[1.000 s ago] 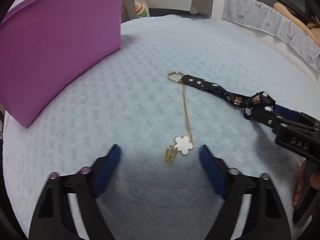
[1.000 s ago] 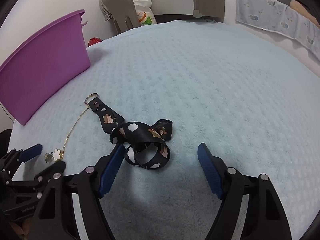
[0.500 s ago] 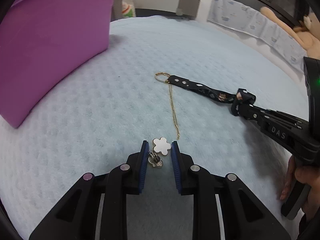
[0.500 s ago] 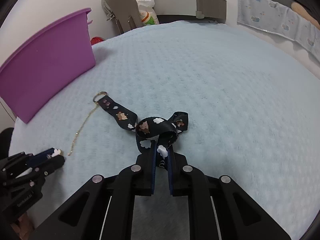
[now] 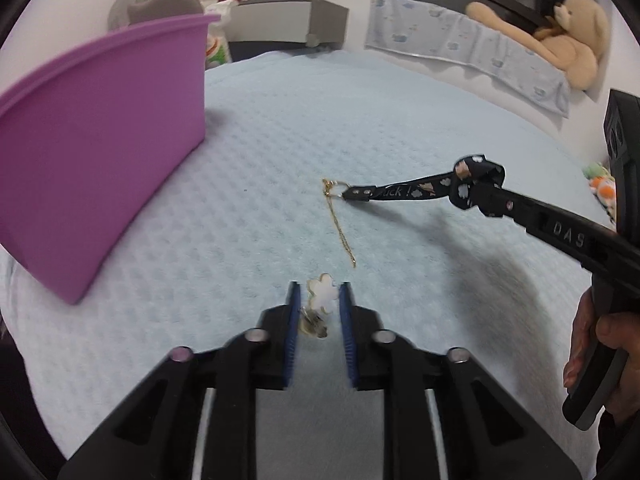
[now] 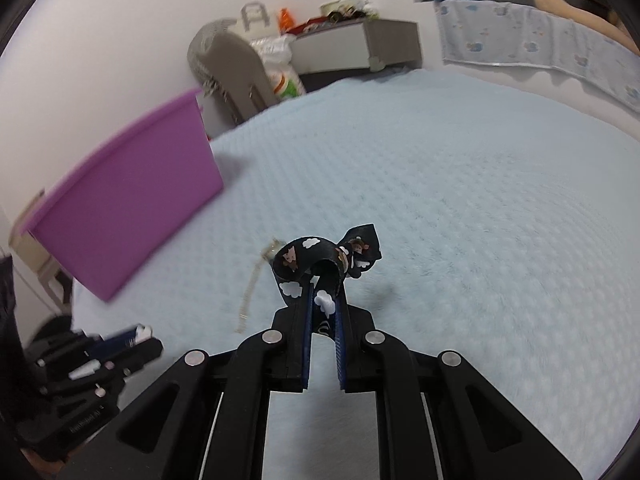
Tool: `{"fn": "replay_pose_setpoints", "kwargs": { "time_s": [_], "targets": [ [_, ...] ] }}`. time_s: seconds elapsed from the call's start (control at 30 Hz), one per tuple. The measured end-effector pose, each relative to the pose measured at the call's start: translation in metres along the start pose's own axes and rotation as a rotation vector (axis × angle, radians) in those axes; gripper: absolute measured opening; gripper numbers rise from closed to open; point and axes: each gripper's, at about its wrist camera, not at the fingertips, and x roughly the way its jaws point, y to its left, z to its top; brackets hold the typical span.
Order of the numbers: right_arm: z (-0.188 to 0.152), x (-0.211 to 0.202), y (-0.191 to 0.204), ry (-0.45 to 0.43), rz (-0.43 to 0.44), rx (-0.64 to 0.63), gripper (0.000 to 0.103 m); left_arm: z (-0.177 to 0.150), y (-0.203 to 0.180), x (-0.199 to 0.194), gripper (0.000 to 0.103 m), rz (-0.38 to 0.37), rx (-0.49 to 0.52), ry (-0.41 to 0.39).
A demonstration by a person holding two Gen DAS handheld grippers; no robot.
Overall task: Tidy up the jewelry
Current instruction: 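Close the right tool on the black lanyard while the left tool grasps the white clover pendant, then carry the lanyard in the right tool while the left tool carries the pendant over the bin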
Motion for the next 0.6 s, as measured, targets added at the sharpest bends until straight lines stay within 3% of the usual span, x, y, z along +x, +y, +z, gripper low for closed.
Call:
{"fn": "replay_pose_setpoints", "kwargs": {
  "time_s": [0.27,0.6],
  "targets": [
    [0.006,-0.052,0.041,-0.089,-0.022,0.071,0.01,0.012,0.027,-0.044,0.009,-0.064,0.006,-0.031],
    [0.035,-0.104,0.106,-0.19,-0.038,0.063,0.01,0.049,0.067,-0.11,0.009,-0.149,0.024,-0.139]
  ]
}}
